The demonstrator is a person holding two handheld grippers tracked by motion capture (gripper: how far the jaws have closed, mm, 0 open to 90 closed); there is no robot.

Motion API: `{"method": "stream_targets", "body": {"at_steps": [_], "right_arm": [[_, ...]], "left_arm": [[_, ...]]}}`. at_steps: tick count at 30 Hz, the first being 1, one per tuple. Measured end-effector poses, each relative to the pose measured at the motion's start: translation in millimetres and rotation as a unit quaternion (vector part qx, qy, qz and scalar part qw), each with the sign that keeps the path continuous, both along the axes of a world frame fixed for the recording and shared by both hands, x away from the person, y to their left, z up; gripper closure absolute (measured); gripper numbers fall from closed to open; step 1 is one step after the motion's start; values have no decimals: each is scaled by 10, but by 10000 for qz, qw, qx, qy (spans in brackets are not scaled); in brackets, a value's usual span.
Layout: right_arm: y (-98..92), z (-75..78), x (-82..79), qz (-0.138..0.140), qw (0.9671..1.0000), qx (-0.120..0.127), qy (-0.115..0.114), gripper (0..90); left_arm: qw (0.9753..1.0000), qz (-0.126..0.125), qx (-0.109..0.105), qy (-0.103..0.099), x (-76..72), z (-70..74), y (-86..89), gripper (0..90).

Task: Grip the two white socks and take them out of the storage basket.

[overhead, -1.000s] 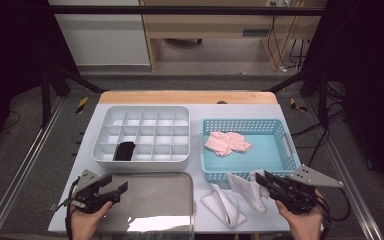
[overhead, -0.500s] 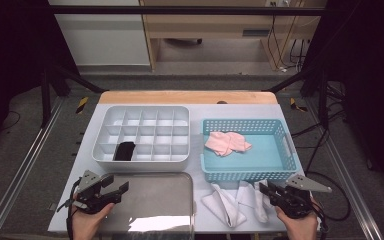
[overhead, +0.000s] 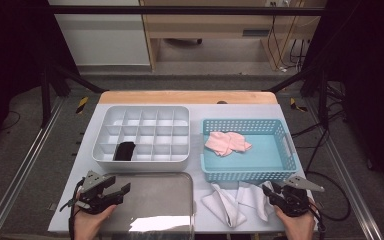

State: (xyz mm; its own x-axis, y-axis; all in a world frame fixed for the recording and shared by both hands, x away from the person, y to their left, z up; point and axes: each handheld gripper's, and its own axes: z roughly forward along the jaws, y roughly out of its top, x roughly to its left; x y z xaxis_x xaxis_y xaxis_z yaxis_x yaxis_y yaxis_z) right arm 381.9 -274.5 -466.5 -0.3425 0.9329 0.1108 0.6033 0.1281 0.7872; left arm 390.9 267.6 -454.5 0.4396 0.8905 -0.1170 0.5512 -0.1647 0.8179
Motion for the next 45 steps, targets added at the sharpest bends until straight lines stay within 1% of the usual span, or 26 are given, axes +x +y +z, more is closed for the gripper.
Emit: {"method": "stream_targets", "body": {"at_steps": [2, 3, 5, 6, 8, 9, 10, 11, 12, 13, 15, 20, 23, 26, 31, 34, 37, 39, 40, 42, 43, 45], "right_arm": [[4, 55, -21, -61, 9999, 25, -125, 569], [6, 85, -32, -95, 9997, 7, -211, 559], [19, 156, -63, -111, 9994, 68, -325, 550], [32, 204, -82, -91, 9990, 114, -421, 550], [60, 273, -108, -37, 9983, 122, -561, 555], [83, 313, -125, 7, 9980, 148, -617, 576], [120, 357, -144, 118, 9975, 205, -670, 590], [150, 377, -153, 189, 9971, 234, -697, 596], [214, 402, -165, 320, 9966, 278, -701, 595], [258, 410, -169, 407, 9962, 277, -712, 594], [384, 421, -171, 653, 9951, 305, -676, 596], [678, 387, -129, 1198, 9906, 389, -534, 608], [793, 345, -98, 1369, 9890, 369, -421, 620], [882, 307, -71, 1512, 9873, 365, -336, 624], [1022, 277, -33, 1741, 9836, 390, -277, 618], [1106, 238, -7, 1841, 9822, 309, -203, 620], [1149, 181, 28, 1860, 9822, 232, -73, 654], [1149, 149, 46, 1802, 9835, 182, -28, 701], [1141, 140, 54, 1787, 9837, 191, 33, 733], [1113, 125, 72, 1787, 9837, 205, 76, 813], [1092, 126, 77, 1801, 9833, 224, 99, 837], [1049, 142, 77, 1741, 9843, 290, 102, 856]], "left_arm": [[10000, -15, -29, -12, -3, 5, -1, 345], [10000, -16, -42, -12, -6, 8, 0, 344], [10000, -13, -65, -10, -8, 12, -1, 341], [10000, -14, -74, -7, -9, 13, -1, 339], [10000, -14, -93, 7, -9, 12, -6, 336], [9999, -28, -103, 14, -9, 12, -11, 336], [9999, -38, -106, 16, -10, 12, -16, 337], [9999, -52, -109, 18, -12, 12, -26, 337], [9999, -62, -116, 23, -14, 13, -32, 338], [9999, -92, -124, 28, -16, 14, -38, 341], [9998, -113, -141, 18, -25, 21, -48, 354], [9997, -169, -191, -16, -40, 32, -80, 371], [9996, -251, -150, -16, -49, 39, -127, 372], [9994, -308, -154, -17, -65, 52, -176, 372], [9989, -419, -214, -9, -90, 79, -249, 373], [9984, -500, -248, -15, -105, 101, -288, 373], [9980, -572, -256, -14, -108, 117, -338, 374], [9978, -622, -235, -9, -102, 128, -378, 373], [9976, -646, -248, -2, -98, 135, -400, 373], [9972, -711, -240, -13, -94, 155, -451, 373], [9969, -747, -225, -26, -92, 168, -478, 373], [9964, -819, -199, -42, -88, 192, -536, 374]]}}
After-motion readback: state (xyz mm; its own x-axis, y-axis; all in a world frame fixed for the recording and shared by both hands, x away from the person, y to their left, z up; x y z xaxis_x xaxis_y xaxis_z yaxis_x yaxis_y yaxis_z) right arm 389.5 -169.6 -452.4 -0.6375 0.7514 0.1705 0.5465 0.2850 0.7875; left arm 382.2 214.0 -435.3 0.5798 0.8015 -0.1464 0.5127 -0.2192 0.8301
